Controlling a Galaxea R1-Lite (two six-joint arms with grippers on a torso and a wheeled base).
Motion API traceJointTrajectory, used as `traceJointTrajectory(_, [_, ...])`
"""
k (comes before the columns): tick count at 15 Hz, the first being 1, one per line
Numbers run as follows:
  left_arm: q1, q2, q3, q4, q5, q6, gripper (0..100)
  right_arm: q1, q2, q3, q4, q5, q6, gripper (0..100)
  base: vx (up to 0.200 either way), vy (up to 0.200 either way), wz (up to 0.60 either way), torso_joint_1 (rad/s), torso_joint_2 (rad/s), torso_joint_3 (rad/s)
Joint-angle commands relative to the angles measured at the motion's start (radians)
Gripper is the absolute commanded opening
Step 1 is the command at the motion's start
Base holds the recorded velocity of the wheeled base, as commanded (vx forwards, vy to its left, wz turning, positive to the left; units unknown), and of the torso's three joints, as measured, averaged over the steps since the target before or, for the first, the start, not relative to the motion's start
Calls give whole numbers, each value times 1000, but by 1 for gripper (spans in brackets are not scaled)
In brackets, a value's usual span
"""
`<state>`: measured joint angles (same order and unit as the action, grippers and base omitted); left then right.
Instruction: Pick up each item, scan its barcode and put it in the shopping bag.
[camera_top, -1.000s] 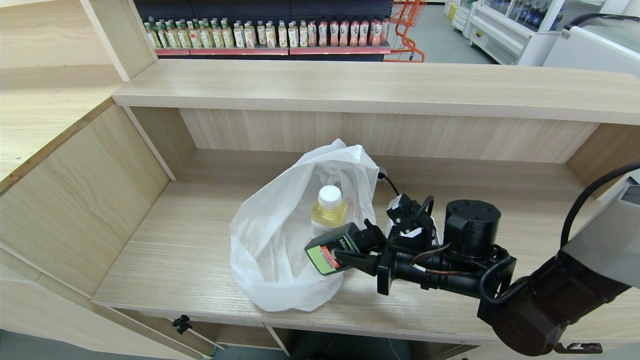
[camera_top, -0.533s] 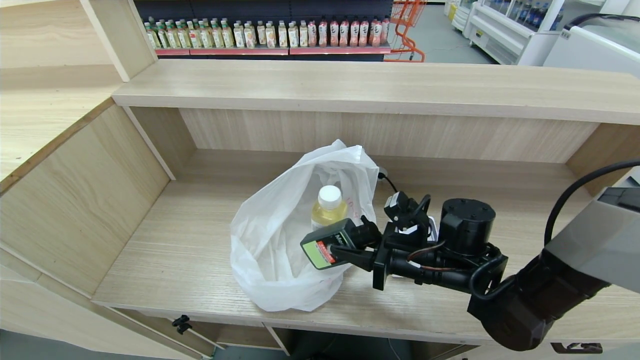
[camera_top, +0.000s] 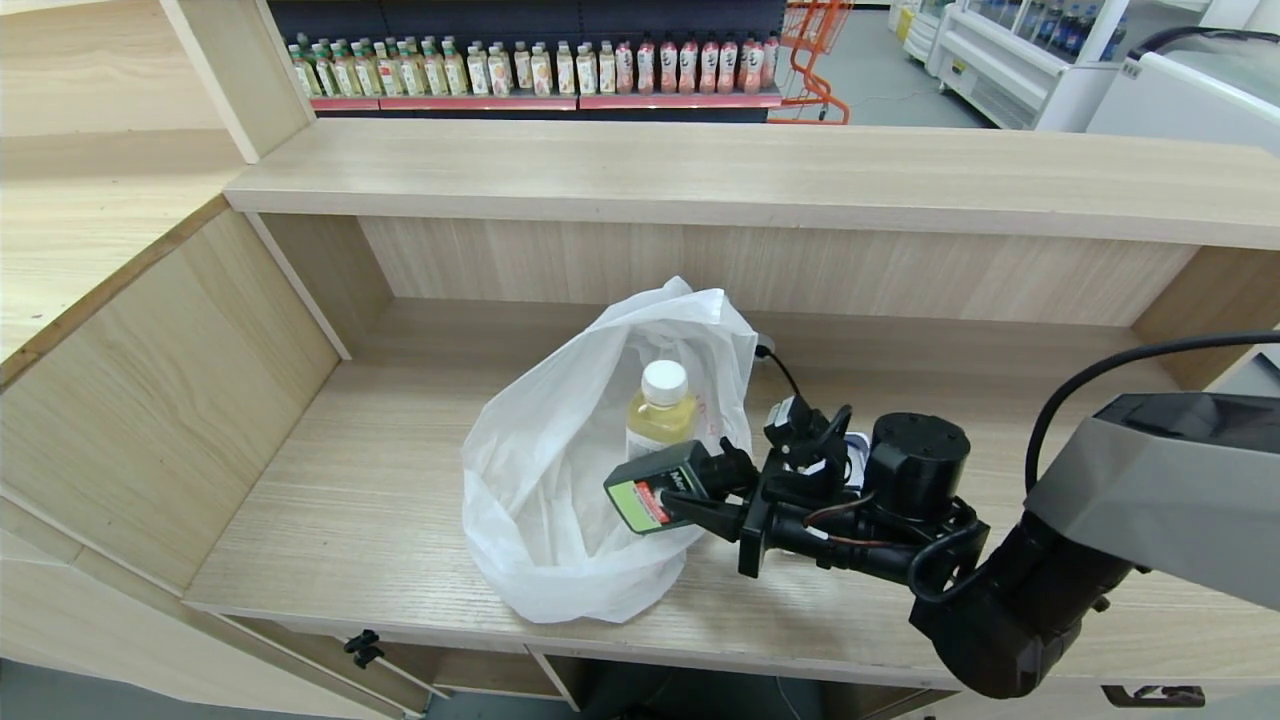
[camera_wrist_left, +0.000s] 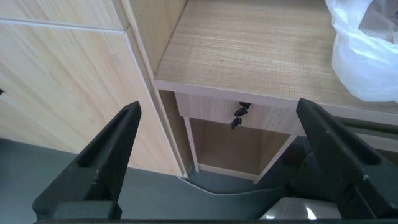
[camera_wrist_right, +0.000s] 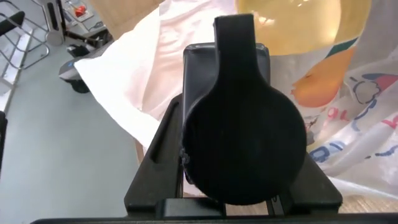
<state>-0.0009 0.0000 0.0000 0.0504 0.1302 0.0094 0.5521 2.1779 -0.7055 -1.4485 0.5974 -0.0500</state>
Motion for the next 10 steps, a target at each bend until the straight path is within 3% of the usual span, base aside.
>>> traceJointTrajectory(1, [-1, 2, 0, 0, 0, 0, 100, -3, 43, -15, -13, -1, 7, 0, 0, 0, 0, 0, 0, 0])
traceJointTrajectory(6, [-1, 0, 0, 0, 0, 0, 100, -4, 60, -45, -16, 1, 33, 0, 0, 0, 0, 0, 0, 0])
traceJointTrajectory(7, [-1, 2, 0, 0, 0, 0, 100, -3, 59, -55, -16, 1, 47, 100, 0, 0, 0, 0, 0, 0])
traceJointTrajectory(10, [1, 0, 0, 0, 0, 0, 100, 6, 26, -80, -6, 2, 93, 100, 0, 0, 0, 0, 0, 0])
